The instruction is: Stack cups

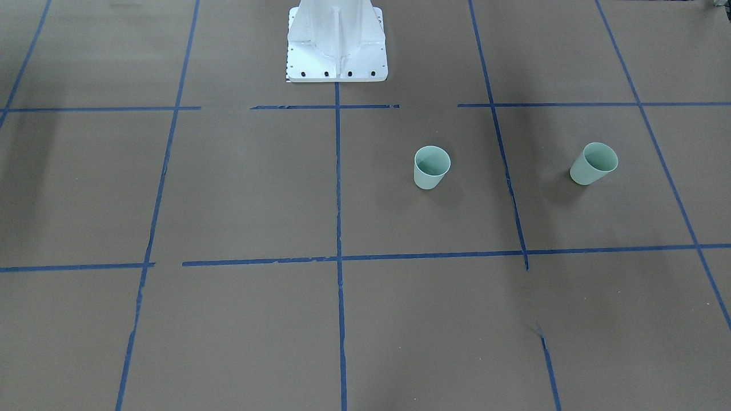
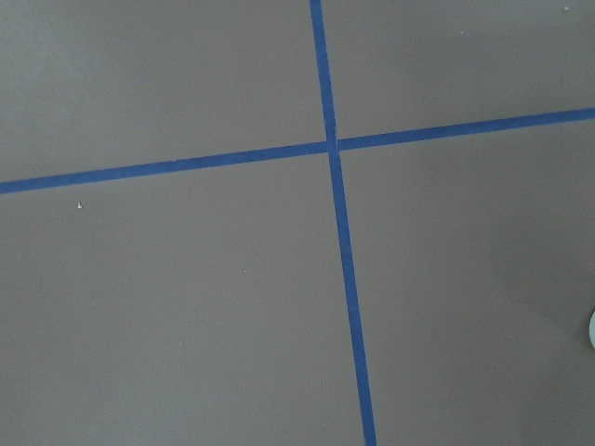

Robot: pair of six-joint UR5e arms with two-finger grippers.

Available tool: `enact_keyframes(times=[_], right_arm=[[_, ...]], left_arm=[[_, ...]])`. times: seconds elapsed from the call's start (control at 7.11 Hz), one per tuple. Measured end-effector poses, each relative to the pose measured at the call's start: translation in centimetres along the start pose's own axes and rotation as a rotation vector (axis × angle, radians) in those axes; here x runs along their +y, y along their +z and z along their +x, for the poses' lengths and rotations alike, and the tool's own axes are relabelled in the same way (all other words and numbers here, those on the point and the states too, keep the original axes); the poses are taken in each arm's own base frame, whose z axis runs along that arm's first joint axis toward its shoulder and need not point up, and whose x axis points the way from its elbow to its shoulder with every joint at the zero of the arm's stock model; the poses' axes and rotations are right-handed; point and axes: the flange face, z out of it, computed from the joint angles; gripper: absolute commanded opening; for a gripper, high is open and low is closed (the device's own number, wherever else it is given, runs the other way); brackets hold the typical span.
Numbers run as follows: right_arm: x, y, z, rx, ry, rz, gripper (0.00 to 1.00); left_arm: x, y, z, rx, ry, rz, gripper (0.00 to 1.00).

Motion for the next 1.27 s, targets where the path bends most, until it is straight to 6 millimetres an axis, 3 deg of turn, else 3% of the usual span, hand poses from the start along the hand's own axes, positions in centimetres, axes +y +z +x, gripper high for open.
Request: enact_keyframes(times=[0.14, 0.42, 0.7, 0.84, 1.27], right_arm=[[0.0, 0.0, 0.0, 0.000, 0.000, 0.000, 1.00], [0.0, 0.0, 0.0, 0.000, 0.000, 0.000, 1.00], [0.0, 0.0, 0.0, 0.000, 0.000, 0.000, 1.00], [0.0, 0.0, 0.0, 0.000, 0.000, 0.000, 1.00], [0.0, 0.0, 0.0, 0.000, 0.000, 0.000, 1.00]], left_arm=[[-1.1, 0.8, 2.2, 0.006, -0.003, -0.009, 1.00], [-3.7, 3.8, 9.2, 0.033, -0.062, 0.020, 1.00], [-4.0, 7.5, 15.8, 0.085, -0.110, 0.054, 1.00], [-3.6, 9.1, 17.4, 0.083, -0.121, 0.064, 1.00], [-0.9, 12.1, 18.6, 0.074, -0.131, 0.060, 1.00]])
